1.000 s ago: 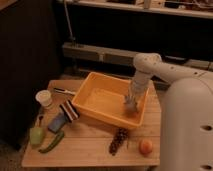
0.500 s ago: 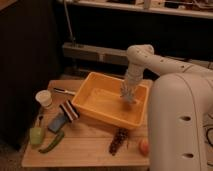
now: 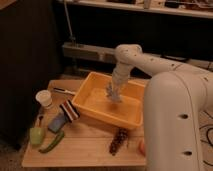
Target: Wipe tray with towel
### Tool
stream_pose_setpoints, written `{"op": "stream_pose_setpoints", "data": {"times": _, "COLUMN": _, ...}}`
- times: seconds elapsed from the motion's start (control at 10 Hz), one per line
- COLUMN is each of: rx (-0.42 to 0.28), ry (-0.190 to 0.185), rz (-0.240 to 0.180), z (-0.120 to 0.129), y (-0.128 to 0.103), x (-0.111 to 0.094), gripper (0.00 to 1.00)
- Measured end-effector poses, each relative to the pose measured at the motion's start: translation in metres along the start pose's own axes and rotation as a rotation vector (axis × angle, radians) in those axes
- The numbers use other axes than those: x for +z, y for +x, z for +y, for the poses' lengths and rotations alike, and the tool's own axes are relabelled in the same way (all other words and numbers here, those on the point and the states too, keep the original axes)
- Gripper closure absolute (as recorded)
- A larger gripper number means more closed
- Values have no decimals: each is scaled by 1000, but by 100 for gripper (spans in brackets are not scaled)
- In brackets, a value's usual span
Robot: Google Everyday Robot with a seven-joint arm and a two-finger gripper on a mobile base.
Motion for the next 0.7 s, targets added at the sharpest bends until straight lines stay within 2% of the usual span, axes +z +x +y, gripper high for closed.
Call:
{"op": "stream_pose_setpoints", "data": {"times": 0.1, "rx": -45, "ry": -23, "rz": 2, "z": 21, "y": 6, "x": 3, "gripper": 100}}
{"op": "stream_pose_setpoints", "data": {"times": 0.3, "rx": -96, "ry": -51, "rz": 15, "z": 41, "y": 12, "x": 11, "gripper": 100}}
{"op": "stream_pose_setpoints", "data": {"times": 0.5, "rx": -131, "ry": -82, "rz": 54, "z": 52, "y": 31, "x": 25, "gripper": 100}}
{"op": "stream_pose_setpoints", "data": {"times": 0.7, "rx": -140, "ry": -87, "rz": 84, "z": 53, "y": 49, "x": 32, "gripper": 100}}
